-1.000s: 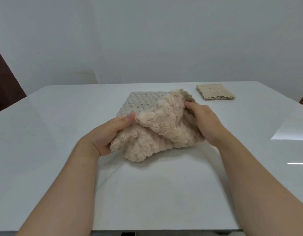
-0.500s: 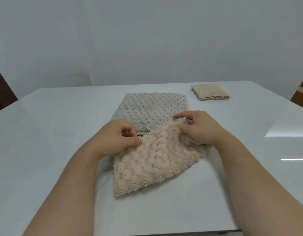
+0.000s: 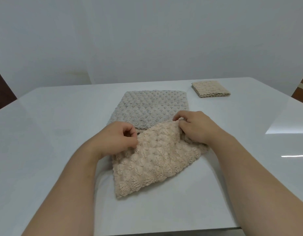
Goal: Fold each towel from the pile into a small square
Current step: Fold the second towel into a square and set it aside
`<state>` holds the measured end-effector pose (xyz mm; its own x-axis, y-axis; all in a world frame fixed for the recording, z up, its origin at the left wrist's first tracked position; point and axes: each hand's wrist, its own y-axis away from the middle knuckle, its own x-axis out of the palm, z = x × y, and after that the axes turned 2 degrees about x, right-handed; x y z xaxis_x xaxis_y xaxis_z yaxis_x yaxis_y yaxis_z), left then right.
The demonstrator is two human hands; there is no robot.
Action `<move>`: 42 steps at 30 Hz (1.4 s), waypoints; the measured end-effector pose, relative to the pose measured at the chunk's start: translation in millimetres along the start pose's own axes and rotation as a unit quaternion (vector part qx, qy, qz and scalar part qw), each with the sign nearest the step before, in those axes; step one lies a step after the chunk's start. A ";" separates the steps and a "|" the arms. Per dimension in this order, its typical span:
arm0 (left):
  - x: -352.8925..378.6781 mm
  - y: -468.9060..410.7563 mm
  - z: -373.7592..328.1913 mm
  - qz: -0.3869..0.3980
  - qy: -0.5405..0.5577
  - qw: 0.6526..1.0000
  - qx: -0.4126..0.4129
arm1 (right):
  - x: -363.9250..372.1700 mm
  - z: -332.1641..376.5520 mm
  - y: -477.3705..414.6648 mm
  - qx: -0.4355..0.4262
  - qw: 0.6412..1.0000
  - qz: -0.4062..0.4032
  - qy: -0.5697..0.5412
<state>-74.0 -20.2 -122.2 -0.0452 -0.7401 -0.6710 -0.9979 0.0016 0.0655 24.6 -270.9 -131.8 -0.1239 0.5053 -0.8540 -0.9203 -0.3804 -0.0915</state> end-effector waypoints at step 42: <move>-8.1 -19.1 22.9 -0.430 0.200 0.876 0.088 | -8.3 -5.0 -8.3 0.083 0.802 -0.072 -0.587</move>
<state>-55.6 1.1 -134.9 0.7117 -0.6950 -0.1020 -0.6487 -0.5946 -0.4750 35.2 -275.9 -126.6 -0.1858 0.9530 0.2395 -0.9812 -0.1931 0.0073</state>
